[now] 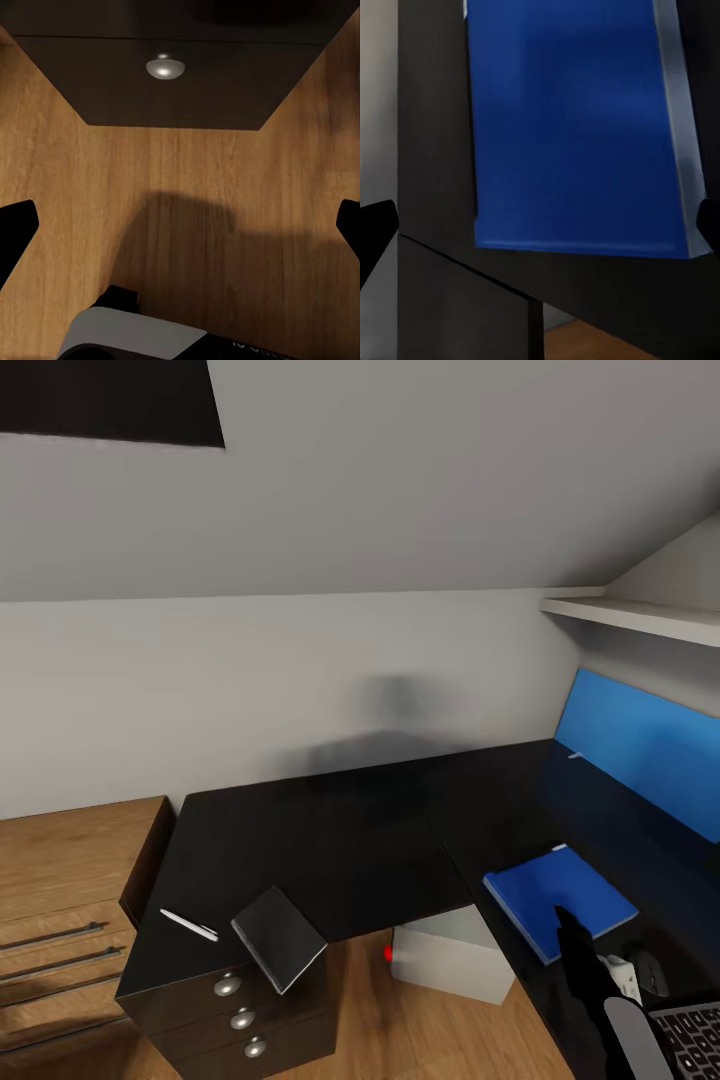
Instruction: In the bedroom, organize the workspace by keeping the computer under the desk, ensuring the monitor is on the desk, placing the keyboard on the desk next to the monitor, placing the mouse on the desk next to the keyboard, moving the folder from the swivel chair onto the desk next to the mouse, stacking the notebook on top of the folder with the pen on top of the notebook, and positioning the swivel chair next to the desk.
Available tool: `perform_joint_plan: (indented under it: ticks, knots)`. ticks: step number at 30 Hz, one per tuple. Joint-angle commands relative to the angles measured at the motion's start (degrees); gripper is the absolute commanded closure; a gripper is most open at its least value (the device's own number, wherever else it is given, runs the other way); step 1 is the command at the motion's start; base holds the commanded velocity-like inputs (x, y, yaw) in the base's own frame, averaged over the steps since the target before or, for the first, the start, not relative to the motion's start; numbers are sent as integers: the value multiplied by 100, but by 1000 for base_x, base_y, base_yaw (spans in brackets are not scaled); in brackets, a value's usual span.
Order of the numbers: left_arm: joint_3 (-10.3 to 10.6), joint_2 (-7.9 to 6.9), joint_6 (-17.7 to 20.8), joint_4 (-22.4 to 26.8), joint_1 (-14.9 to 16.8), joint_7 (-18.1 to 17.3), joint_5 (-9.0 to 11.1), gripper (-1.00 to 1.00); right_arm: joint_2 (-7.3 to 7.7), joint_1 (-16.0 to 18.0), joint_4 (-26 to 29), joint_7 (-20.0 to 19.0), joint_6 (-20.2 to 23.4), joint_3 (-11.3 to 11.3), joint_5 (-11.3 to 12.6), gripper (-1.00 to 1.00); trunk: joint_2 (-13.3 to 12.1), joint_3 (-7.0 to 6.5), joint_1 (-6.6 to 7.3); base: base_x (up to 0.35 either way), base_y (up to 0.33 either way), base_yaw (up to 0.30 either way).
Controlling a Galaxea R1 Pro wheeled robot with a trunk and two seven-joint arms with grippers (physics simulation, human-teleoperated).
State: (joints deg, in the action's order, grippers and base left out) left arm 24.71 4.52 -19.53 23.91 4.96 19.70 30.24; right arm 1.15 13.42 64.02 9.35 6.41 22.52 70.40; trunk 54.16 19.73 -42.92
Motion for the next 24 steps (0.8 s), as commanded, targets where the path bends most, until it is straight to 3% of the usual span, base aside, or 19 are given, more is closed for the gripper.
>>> perform_joint_plan:
  ticks: [1,18,24]
  knots:
    - [49,-4,-25,0,6,43,37,-100,-1,3,11,31,27,7,35,-100,5,7,0,-3,0,0]
    - [43,-4,-31,0,5,43,35,-100,0,3,68,30,27,15,32,-100,5,7,0,0,0,0]
    - [54,-4,-26,0,6,43,35,-100,-17,-3,446,17,20,20,31,-100,-115,-47,65,0,0,0]
